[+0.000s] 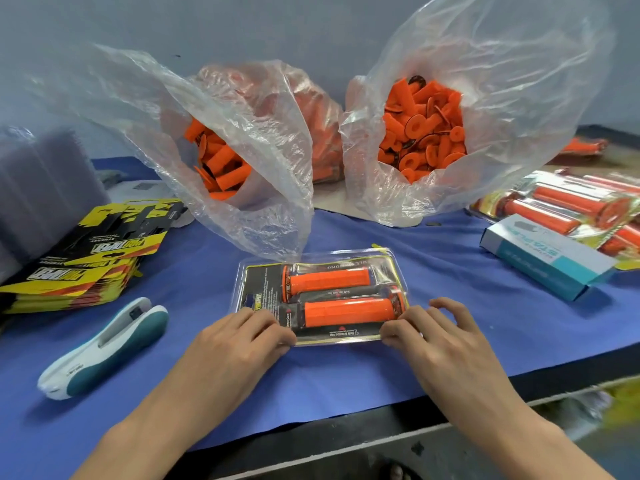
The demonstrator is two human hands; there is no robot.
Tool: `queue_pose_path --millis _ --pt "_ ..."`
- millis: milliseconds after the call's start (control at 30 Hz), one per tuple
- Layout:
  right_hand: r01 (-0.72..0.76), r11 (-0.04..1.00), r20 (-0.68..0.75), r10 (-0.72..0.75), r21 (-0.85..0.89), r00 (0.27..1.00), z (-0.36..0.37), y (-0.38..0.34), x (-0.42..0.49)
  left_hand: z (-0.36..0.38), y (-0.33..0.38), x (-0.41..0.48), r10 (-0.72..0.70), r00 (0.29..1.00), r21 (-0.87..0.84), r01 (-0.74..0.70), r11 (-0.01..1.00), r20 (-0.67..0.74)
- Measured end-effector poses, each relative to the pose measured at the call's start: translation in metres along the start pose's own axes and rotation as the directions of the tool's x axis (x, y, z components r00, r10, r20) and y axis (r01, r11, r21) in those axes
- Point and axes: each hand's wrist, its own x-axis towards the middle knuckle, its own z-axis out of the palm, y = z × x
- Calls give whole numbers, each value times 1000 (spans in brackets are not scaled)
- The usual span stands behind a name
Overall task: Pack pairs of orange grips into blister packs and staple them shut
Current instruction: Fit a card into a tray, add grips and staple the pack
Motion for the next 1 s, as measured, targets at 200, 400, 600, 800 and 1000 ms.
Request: queue_pose_path --millis 200,400,600,800,1000 --pt "-26 999 15 27 -41 1000 3 17 1 3 -10 -1 27 999 63 -24 998 -36" --pt "-31 997 -19 30 -73 999 6 6 6 -2 -12 1 15 999 86 -11 996 -39" --pt "154 988 8 -154 -28 988 15 -44 41 -9 -13 4 -3 1000 99 4 995 -13" --pt "212 977 55 -211 -8 976 24 -71 68 -11 -18 3 -51 997 98 45 994 55" --pt "188 981 75 -191 44 979 33 -72 66 -31 -39 -12 -310 940 56 305 951 145"
